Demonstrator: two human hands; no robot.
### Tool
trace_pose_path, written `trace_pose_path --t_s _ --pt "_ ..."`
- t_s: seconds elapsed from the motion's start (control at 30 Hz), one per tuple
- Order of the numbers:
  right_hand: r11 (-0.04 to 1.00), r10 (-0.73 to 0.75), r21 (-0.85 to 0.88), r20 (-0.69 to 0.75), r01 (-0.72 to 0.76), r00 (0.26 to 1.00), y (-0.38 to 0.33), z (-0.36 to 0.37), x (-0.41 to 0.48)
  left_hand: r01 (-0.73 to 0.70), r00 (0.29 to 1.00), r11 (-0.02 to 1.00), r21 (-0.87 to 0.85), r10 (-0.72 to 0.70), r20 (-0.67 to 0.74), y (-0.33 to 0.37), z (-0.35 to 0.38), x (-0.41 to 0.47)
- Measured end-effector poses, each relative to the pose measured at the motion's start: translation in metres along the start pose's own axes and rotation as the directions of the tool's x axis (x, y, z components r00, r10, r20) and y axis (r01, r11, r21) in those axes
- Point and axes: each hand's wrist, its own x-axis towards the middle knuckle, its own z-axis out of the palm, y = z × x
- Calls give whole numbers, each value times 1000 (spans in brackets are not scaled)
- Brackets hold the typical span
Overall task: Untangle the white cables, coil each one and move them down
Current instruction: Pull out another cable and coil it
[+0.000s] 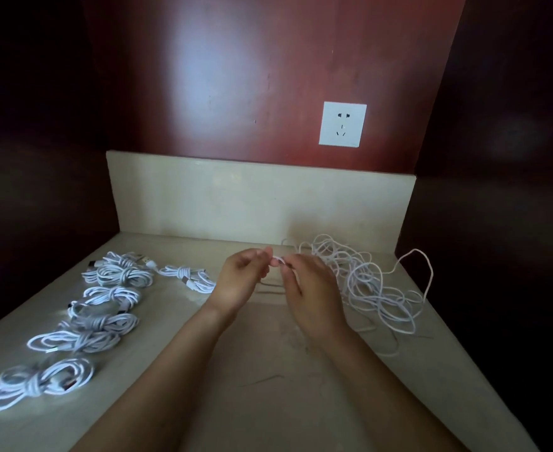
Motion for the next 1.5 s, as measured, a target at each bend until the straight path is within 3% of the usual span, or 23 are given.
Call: trace_pose_path --t_s 0.1,0.17,0.23,0.37,0.47,0.53,0.6,0.7,0.77,0.83,1.03,1.17,1.27,1.37,1.5 --pt "983 53 167 145 -78 988 4 9 -7 98 990 984 -146 -111 -85 4 -4 3" --pt "974 99 173 263 -147 960 12 9 -12 127 977 968 -215 -160 -141 7 -6 5" --pt "977 105 154 273 -151 956 20 8 -13 135 968 952 -274 -186 -169 9 -9 6" --pt "949 88 300 40 -96 995 18 1 -9 152 957 923 -353 -226 -180 10 -16 9" --pt "931 128 361 -181 -55 975 14 -11 -4 115 978 969 -218 -149 -146 6 -17 9" --pt "911 169 409 -272 -45 947 16 -20 -2 85 995 990 -111 -91 -49 4 -15 7" --pt "873 221 486 -332 -34 917 19 -25 -2 88 983 996 3 -88 164 7 -15 2" --pt "825 283 563 -331 -53 900 23 -26 -2 188 828 982 24 -172 533 11 -15 -7" --pt "839 267 539 -285 -77 921 25 -23 -2 267 737 964 5 -208 643 14 -12 -12" --pt "881 221 464 -233 -91 947 26 -19 -4 316 698 949 -3 -230 678 16 -8 -13" --pt "940 95 339 -173 -31 980 13 -14 -10 368 707 929 -34 -256 660 10 -4 -14" --pt "920 117 388 -155 -49 981 14 -9 -13 476 701 877 -70 -331 632 11 -2 -9" --pt "923 127 376 -97 -82 987 12 -4 -17 500 785 828 -253 -310 537 11 -5 -3" --pt "955 75 287 -9 -69 997 7 1 -18 433 891 788 -438 -302 338 8 -3 2" --pt "987 -16 160 103 0 995 7 7 -18 348 937 682 -643 -272 219 7 -6 5"
